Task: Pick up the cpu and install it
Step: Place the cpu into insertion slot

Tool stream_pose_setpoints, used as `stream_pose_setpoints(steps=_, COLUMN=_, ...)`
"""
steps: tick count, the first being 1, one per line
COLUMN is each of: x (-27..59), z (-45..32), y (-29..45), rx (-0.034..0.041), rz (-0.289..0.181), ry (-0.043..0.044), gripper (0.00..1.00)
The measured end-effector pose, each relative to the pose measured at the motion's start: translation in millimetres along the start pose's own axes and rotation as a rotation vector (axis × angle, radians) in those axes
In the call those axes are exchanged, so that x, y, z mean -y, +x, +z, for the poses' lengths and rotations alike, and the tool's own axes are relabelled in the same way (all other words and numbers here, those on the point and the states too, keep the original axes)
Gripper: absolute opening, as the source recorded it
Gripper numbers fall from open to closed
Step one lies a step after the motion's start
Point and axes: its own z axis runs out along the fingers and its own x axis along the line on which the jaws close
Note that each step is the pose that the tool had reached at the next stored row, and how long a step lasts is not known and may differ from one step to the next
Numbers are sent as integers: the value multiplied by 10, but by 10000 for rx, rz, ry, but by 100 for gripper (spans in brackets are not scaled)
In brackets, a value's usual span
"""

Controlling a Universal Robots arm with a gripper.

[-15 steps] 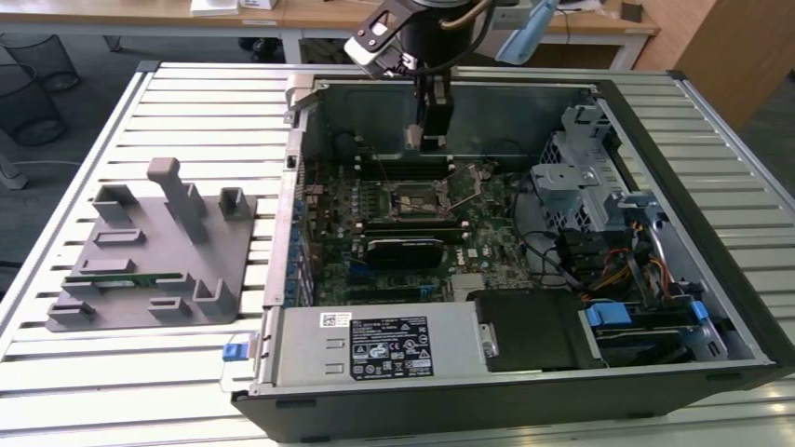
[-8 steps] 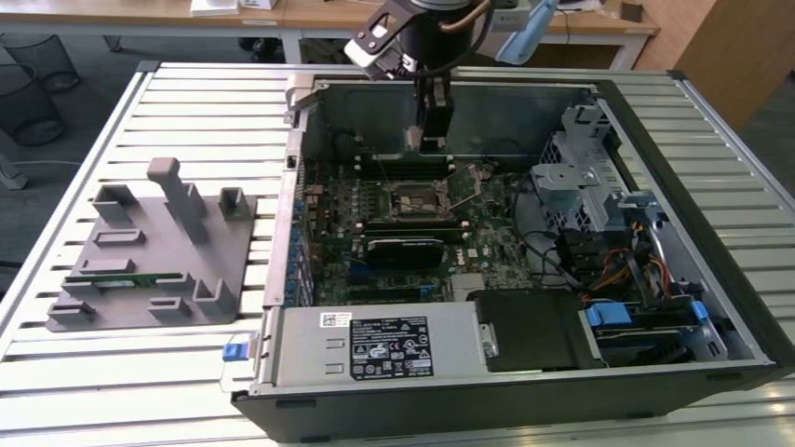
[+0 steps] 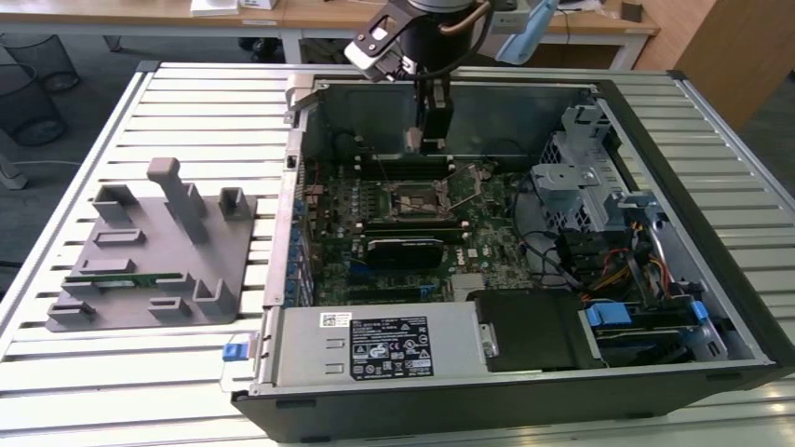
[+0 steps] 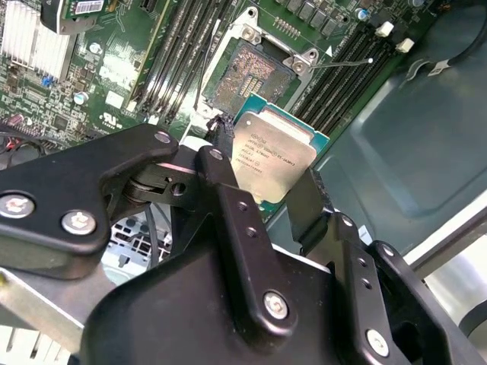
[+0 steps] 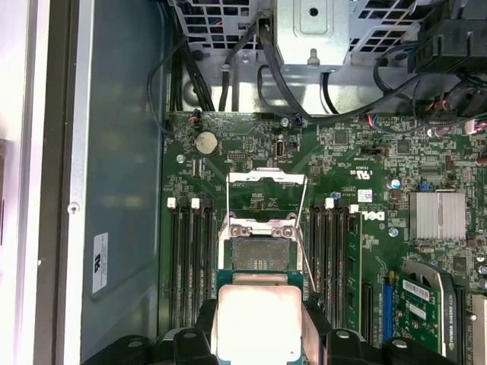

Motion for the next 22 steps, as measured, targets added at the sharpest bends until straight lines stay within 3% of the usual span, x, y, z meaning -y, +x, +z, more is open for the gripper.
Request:
stream_pose_setpoints(steps=15, x=14, z=64, y=3, rx=0, rz=0, ry=-1, gripper=53)
stream_pose_setpoints(steps=22, x=33, z=176, y=26, rx=-3, rz=-58, ry=-5, gripper=53)
